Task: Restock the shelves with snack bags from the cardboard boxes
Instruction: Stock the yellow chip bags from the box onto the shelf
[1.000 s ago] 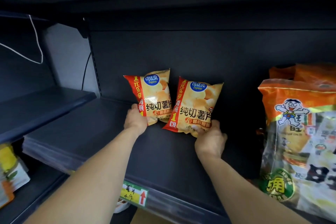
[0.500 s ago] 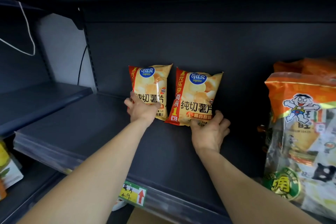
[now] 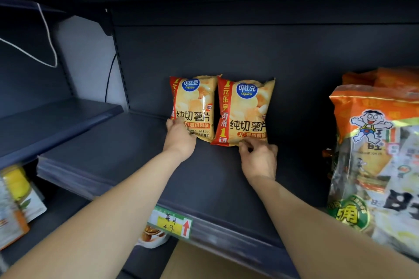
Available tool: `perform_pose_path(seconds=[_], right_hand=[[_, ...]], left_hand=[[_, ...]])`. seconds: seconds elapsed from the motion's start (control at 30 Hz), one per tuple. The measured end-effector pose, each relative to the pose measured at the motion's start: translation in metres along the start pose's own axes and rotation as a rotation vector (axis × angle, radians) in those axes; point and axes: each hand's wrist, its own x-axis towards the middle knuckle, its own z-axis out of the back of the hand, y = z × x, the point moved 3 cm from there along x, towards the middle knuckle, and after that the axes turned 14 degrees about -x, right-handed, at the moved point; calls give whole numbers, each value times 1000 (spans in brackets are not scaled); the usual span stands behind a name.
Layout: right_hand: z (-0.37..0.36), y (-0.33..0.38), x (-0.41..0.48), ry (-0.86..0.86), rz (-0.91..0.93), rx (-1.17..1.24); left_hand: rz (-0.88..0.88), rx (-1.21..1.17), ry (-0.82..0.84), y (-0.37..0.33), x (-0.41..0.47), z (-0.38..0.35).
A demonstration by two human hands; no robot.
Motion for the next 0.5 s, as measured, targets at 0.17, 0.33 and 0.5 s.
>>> perform_pose_path(seconds=[0.17,0.33,0.5], right_hand=[[14,9,-26,70,11,-16],[27,26,-72,80,78,-41],[45,46,-138,78,159,8]], left_hand=[[-111,-9,95,-11,-41,21],[-194,-3,128,-15,-85,52],[-192,-1,150,-5,-137,88]])
